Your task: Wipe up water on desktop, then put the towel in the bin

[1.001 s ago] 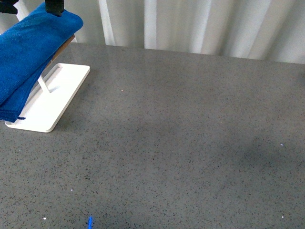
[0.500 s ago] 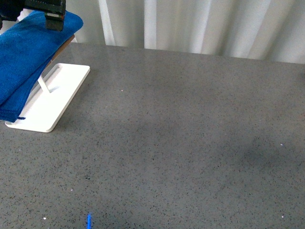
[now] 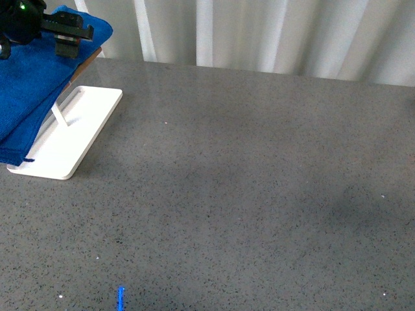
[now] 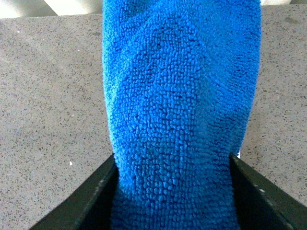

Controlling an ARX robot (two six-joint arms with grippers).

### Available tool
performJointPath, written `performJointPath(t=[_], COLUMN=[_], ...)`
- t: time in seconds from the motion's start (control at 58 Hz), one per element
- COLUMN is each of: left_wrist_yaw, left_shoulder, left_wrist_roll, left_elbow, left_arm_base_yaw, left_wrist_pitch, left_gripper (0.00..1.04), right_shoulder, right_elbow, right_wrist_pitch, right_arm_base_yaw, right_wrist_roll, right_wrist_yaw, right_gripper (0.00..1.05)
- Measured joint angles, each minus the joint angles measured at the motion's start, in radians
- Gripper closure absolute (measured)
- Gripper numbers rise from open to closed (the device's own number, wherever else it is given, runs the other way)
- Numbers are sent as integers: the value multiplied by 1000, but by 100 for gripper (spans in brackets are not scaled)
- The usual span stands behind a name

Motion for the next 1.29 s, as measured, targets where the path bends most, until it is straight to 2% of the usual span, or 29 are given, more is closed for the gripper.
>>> performJointPath(t=[0.086, 0.155, 0.362, 0.535, 0.88, 1.035, 1.191, 1.294], left_wrist_yaw=[-2, 2, 6, 17, 55, 117, 186, 256], left_shoulder=[0, 0, -12, -25, -108, -199, -308, -375], left_wrist_roll=[0, 0, 0, 0, -13, -63, -130, -193], left_elbow=[0, 0, 1, -1, 4, 31, 38, 19], left_arm_base_yaw=[4, 10, 10, 11, 50, 66, -2, -91], left_wrist_pitch=[0, 0, 3, 8, -14, -24, -5, 51], left_gripper=[53, 69, 94, 97, 97, 98, 98, 98], right_shoulder=[0, 0, 0, 0, 0, 0, 0, 0], right_elbow=[0, 0, 0, 0, 0, 0, 0, 0], right_wrist_pitch=[0, 0, 0, 0, 0, 0, 0, 0], right_arm_base_yaw=[0, 0, 0, 0, 0, 0, 0, 0], right_wrist_roll=[0, 0, 0, 0, 0, 0, 0, 0], right_wrist_yaw=[0, 0, 0, 0, 0, 0, 0, 0], right_gripper=[7, 7, 7, 7, 7, 7, 7, 7])
